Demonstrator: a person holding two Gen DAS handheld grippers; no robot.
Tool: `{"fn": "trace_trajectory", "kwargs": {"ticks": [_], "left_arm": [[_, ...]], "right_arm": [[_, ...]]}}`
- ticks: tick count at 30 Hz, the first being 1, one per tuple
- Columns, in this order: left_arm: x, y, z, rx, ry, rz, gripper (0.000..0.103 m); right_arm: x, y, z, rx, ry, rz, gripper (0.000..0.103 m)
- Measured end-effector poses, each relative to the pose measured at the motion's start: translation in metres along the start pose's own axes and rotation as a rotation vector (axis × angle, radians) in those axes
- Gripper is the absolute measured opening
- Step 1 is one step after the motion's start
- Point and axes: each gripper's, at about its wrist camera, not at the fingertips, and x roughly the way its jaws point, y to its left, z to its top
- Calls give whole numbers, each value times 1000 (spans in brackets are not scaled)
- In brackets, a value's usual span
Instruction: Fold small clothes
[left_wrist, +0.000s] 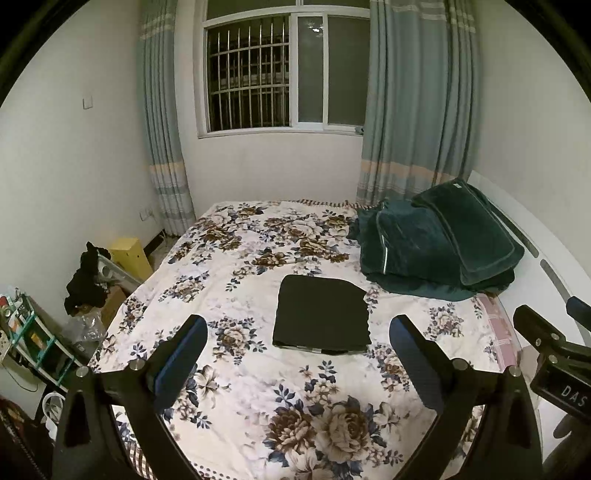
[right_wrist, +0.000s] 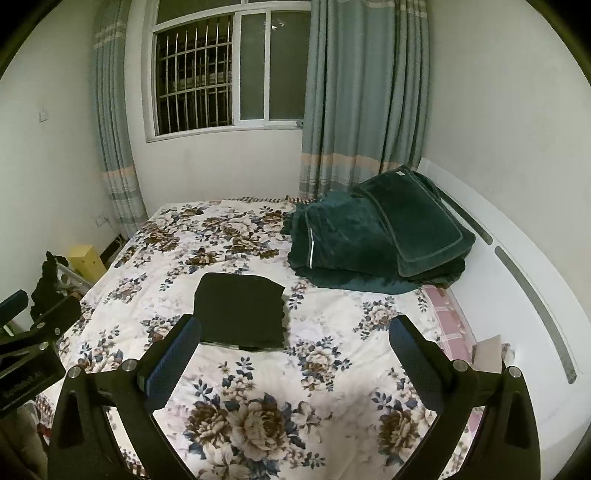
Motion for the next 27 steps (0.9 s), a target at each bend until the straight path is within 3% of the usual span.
{"fn": "trace_trajectory", "kwargs": {"ticks": [27], "left_arm": [[-16, 2, 5, 3, -27, 0, 101]], "right_arm": [[0, 2, 0, -3, -12, 20, 103]]}}
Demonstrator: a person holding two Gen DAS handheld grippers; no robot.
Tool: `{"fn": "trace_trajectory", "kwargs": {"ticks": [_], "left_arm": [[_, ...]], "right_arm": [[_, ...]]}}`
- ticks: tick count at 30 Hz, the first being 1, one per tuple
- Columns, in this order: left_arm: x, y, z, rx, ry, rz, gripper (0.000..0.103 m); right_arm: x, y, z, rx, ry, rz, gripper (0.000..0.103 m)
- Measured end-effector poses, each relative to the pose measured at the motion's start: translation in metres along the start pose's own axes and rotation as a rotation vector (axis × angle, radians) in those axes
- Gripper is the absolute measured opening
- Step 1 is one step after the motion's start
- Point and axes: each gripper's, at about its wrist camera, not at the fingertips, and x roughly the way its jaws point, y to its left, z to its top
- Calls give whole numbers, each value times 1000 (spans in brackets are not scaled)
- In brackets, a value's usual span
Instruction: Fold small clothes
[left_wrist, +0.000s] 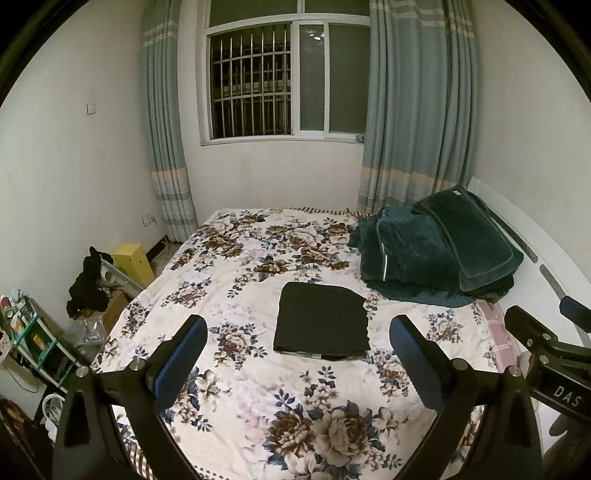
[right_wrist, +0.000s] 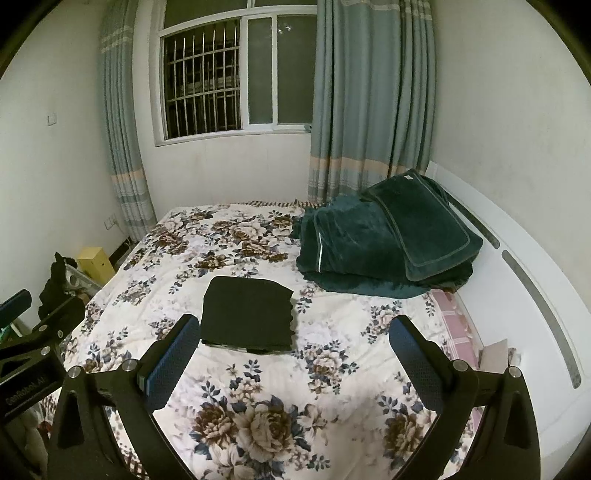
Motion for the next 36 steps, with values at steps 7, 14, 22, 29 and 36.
{"fn": "trace_trajectory", "kwargs": {"ticks": [7, 14, 22, 29, 36], "left_arm": [[-1, 0, 0, 0, 2, 1, 101], [-1, 0, 0, -6, 8, 0, 101], [-1, -2, -1, -8, 11, 6, 101], [-3, -1, -3, -11, 13, 10, 101], [-2, 0, -3, -9, 11, 10, 101]], "right_arm": [[-2, 1, -3, 2, 0, -3, 103], [-3, 3, -5, 5, 1, -6, 103], [-2, 6, -2, 6, 8, 1, 103], [-2, 10, -3, 4, 9, 3, 103], [-3, 10, -5, 8, 10, 0, 103]]}}
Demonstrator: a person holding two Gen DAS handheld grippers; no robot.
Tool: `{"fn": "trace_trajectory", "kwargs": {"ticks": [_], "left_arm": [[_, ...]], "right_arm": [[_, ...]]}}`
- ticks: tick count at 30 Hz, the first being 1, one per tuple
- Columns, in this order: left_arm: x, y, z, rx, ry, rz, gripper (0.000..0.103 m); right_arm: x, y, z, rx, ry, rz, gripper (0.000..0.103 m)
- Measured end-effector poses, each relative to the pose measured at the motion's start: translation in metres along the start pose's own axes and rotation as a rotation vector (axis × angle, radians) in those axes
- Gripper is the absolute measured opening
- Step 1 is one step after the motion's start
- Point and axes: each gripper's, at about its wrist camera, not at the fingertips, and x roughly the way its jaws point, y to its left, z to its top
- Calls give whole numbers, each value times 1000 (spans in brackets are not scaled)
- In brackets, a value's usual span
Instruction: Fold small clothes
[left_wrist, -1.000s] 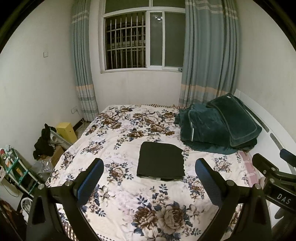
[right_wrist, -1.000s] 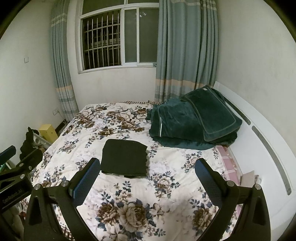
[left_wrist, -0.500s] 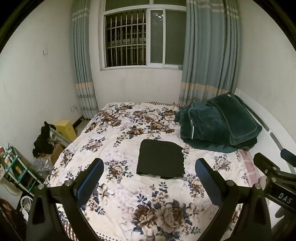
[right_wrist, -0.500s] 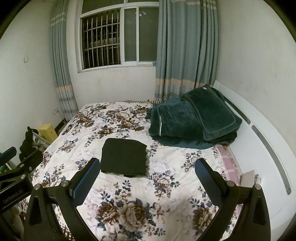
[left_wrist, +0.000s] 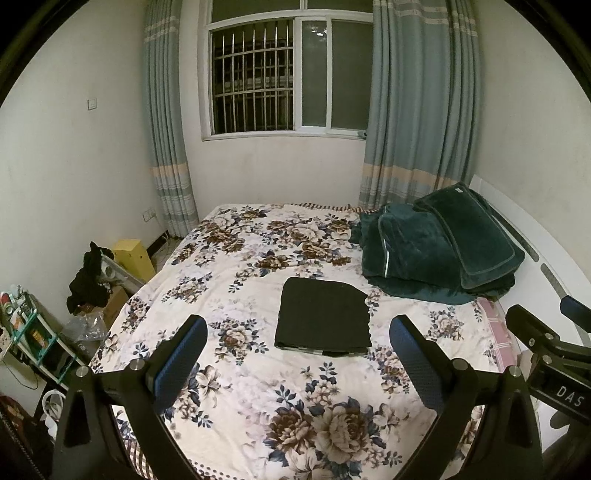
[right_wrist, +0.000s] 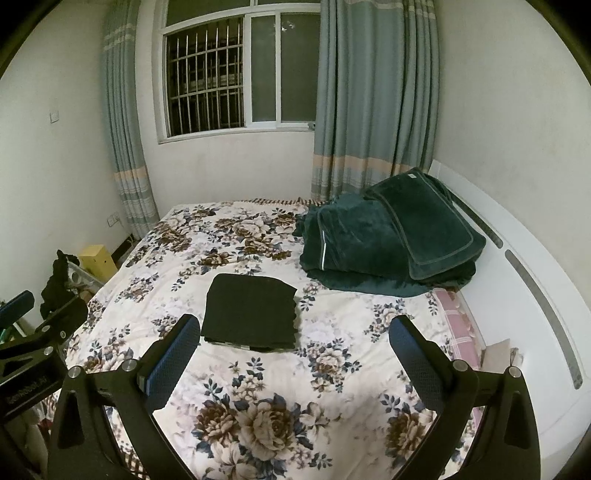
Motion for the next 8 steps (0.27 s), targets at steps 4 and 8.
{"fn": "trace_trajectory", "kwargs": {"ticks": [4, 8], "left_arm": [[-1, 1, -1, 0, 6, -2, 101], [-2, 5, 0, -2, -6, 0, 101]], "right_arm": [[0, 0, -2, 1, 0, 1, 103], [-2, 1, -3, 1, 0, -1, 103]]}}
